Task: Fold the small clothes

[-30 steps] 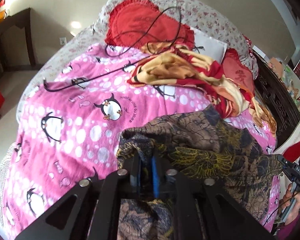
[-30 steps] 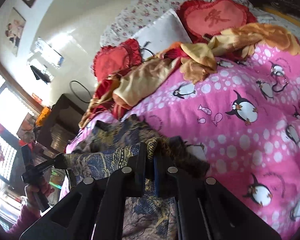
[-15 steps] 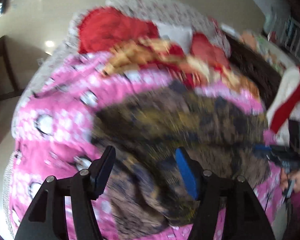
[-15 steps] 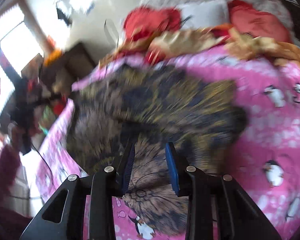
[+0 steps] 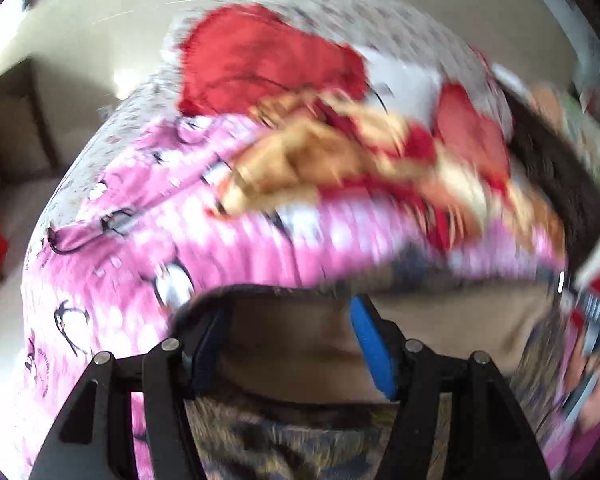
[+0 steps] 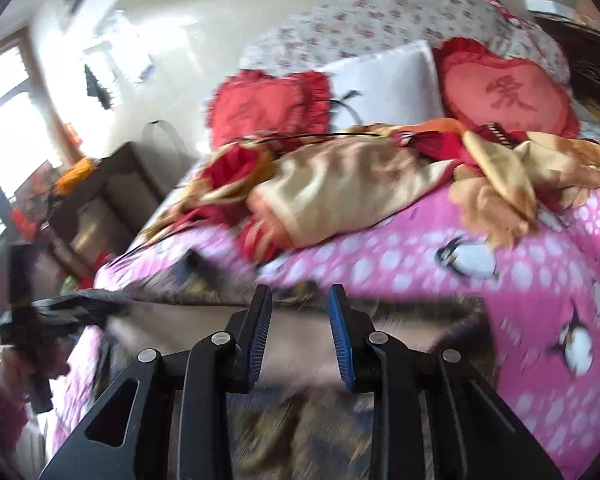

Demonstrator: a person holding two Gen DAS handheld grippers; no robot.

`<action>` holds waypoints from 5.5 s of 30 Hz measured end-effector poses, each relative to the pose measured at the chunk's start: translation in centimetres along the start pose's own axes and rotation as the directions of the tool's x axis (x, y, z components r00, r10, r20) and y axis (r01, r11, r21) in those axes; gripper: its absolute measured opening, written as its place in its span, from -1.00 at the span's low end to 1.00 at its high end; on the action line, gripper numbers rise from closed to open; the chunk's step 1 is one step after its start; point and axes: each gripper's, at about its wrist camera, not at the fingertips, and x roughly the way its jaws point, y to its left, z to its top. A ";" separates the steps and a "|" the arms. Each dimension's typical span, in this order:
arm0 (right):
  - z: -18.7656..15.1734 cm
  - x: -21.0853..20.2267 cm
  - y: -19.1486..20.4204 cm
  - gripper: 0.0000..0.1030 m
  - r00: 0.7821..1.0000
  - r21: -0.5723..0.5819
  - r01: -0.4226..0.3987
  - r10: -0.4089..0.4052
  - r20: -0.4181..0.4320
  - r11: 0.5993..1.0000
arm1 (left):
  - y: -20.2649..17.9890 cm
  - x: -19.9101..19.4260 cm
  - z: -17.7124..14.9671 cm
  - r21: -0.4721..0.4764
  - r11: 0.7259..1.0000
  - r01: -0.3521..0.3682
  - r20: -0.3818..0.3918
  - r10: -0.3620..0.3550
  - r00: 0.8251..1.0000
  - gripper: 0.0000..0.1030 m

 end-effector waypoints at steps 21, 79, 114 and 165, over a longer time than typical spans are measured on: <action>-2.0 5.0 7.4 -0.54 0.989 -0.256 0.060 -0.092 -0.115 0.965 | 0.9 -1.0 -5.0 0.099 0.995 0.016 -0.116 -0.004 0.993 0.28; -18.4 -13.8 -6.5 -1.00 0.967 0.150 0.161 -0.126 -0.221 0.975 | 4.4 -4.9 -20.9 0.072 0.996 0.061 -0.210 -0.044 0.977 0.49; -7.6 -6.9 2.4 -0.63 0.966 -0.092 0.232 -0.241 -0.099 0.968 | -0.2 -4.5 -17.2 0.200 0.978 -0.057 -0.098 0.078 0.992 0.49; -4.4 7.4 23.3 -0.05 0.945 -0.238 -0.098 0.016 -0.325 0.966 | 7.7 -4.3 -17.6 -0.251 0.959 0.132 -0.011 -0.139 0.990 0.55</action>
